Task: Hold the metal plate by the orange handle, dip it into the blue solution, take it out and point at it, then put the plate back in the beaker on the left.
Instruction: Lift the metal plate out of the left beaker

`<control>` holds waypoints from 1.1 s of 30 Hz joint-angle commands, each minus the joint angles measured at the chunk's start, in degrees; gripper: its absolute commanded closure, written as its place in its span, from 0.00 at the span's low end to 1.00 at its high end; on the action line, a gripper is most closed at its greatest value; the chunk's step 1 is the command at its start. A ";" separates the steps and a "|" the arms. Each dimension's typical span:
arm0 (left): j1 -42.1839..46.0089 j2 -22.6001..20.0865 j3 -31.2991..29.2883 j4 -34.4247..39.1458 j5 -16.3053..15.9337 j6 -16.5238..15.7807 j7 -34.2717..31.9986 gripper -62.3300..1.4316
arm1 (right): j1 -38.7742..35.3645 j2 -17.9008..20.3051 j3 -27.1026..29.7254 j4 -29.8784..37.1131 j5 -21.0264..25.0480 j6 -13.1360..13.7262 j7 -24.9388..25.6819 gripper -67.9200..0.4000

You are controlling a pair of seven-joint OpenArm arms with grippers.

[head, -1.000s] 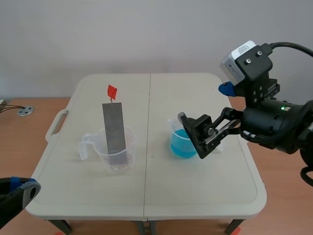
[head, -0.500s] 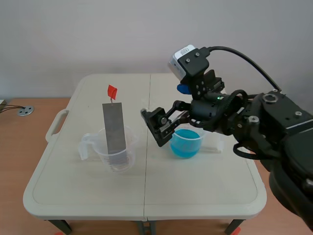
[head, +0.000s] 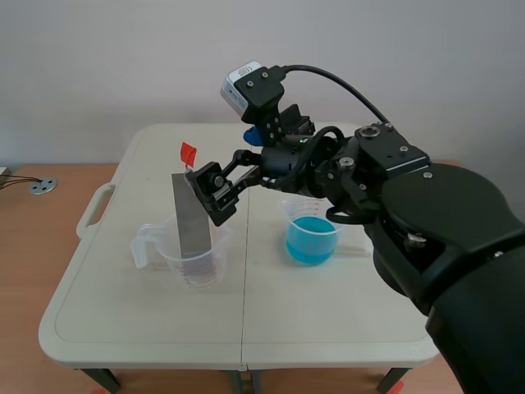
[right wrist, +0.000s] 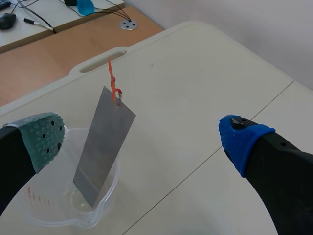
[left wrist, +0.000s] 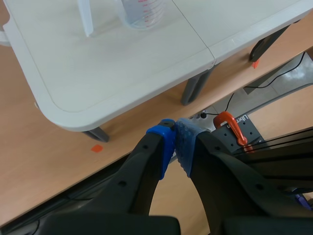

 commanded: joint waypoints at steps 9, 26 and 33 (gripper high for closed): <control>0.13 -0.20 -0.20 0.35 -0.35 -0.15 -0.74 0.95 | 5.57 -5.44 -1.38 -7.50 -2.93 1.36 2.12 0.02; 0.11 -0.20 -0.20 0.35 -0.35 -0.15 -0.74 0.95 | 7.10 -10.89 -1.38 -12.31 -9.62 1.73 5.14 0.02; -0.04 -0.20 -0.20 0.35 -0.35 -0.31 -0.68 0.95 | 7.13 -10.89 -1.38 -12.31 -9.60 1.73 5.84 0.10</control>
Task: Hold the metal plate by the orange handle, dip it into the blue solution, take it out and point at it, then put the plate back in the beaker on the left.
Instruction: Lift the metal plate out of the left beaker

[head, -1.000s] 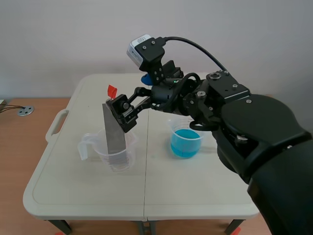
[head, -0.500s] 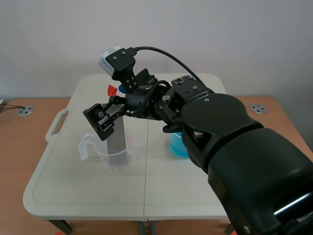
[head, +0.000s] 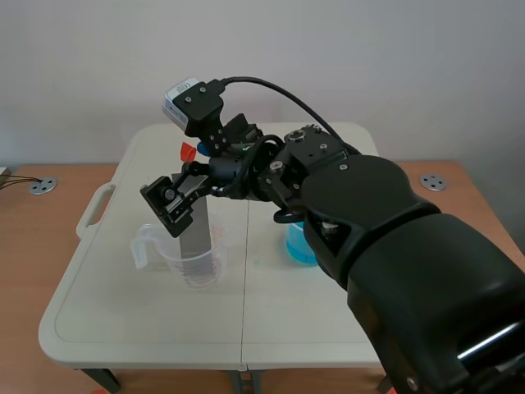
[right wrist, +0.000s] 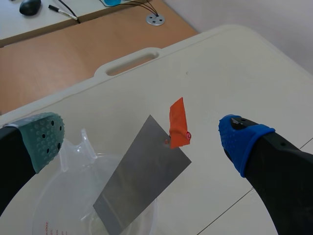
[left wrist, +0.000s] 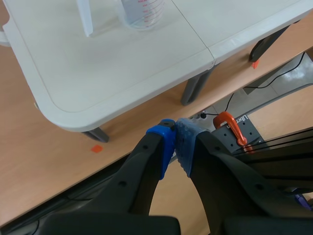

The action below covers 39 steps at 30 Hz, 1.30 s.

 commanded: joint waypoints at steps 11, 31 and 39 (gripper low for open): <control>-0.17 -0.22 -0.20 0.35 0.15 -0.33 -0.70 0.95 | 1.64 -1.80 -0.07 0.92 0.44 0.00 0.85 0.53; -0.20 -0.22 -0.20 0.35 0.92 -0.33 -0.79 0.95 | 1.62 -1.49 -0.04 0.92 0.42 1.25 2.38 0.98; -0.20 -0.22 -0.20 0.35 0.92 -0.33 -0.79 0.95 | 1.33 0.50 -0.04 1.25 0.42 7.54 7.91 0.98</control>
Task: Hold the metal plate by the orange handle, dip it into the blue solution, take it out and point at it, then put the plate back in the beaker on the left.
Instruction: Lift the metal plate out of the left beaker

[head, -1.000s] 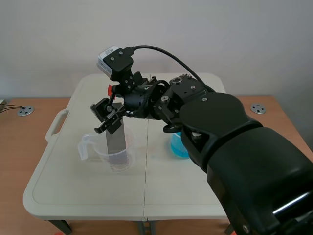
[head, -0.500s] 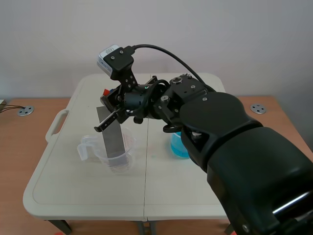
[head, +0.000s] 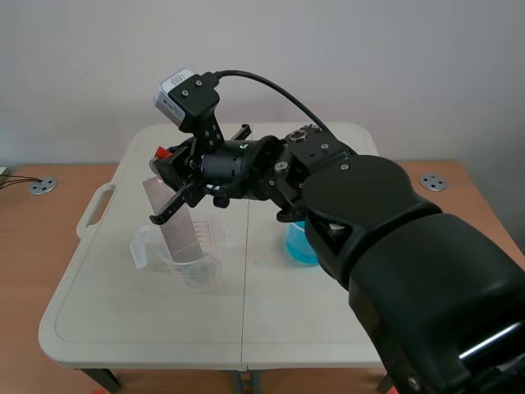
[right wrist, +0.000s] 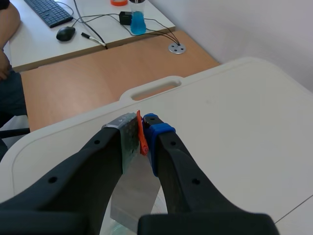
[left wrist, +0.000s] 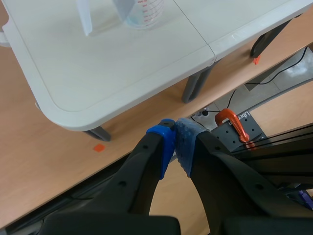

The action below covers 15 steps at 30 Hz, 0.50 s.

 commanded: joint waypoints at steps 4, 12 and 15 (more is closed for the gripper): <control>-0.17 -0.22 -0.20 0.35 -0.39 -0.28 -0.79 0.95 | 1.31 1.51 -0.04 2.29 0.46 3.10 3.50 0.98; -0.17 -0.37 -0.20 0.35 -0.39 -0.28 -0.79 0.95 | -1.25 4.11 0.22 7.65 0.46 5.27 4.57 0.98; -0.17 -0.37 -0.20 0.35 -0.39 -0.28 -0.81 0.95 | -2.91 5.27 0.22 10.84 0.44 5.27 4.52 0.98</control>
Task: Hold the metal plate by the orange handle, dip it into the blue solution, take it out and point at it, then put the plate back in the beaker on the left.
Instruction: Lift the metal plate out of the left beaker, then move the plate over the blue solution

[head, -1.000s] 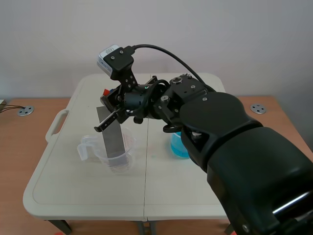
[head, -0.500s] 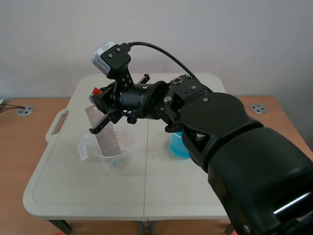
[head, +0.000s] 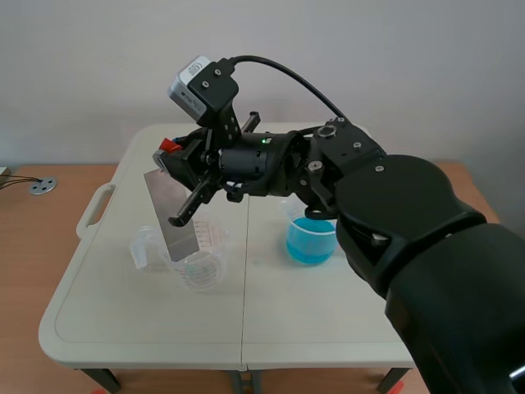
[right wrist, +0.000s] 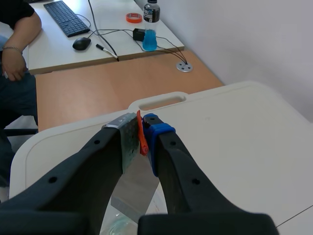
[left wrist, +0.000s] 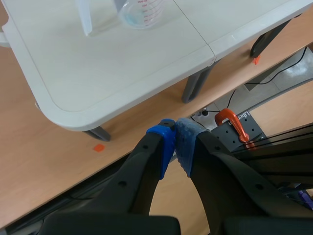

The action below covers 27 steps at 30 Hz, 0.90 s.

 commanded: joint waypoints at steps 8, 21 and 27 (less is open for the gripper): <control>-1.03 -0.48 -0.20 0.35 -0.31 -0.33 -0.37 0.95 | -4.26 3.13 1.73 11.67 0.66 0.26 -0.83 0.98; -1.11 -0.48 -0.20 0.35 -0.22 -0.35 -0.37 0.95 | -8.96 3.54 6.29 25.70 0.66 0.26 -8.35 0.98; -1.11 -0.48 -0.20 0.35 -0.20 -0.35 -0.39 0.95 | -11.41 3.54 8.57 32.85 0.66 0.26 -11.17 0.98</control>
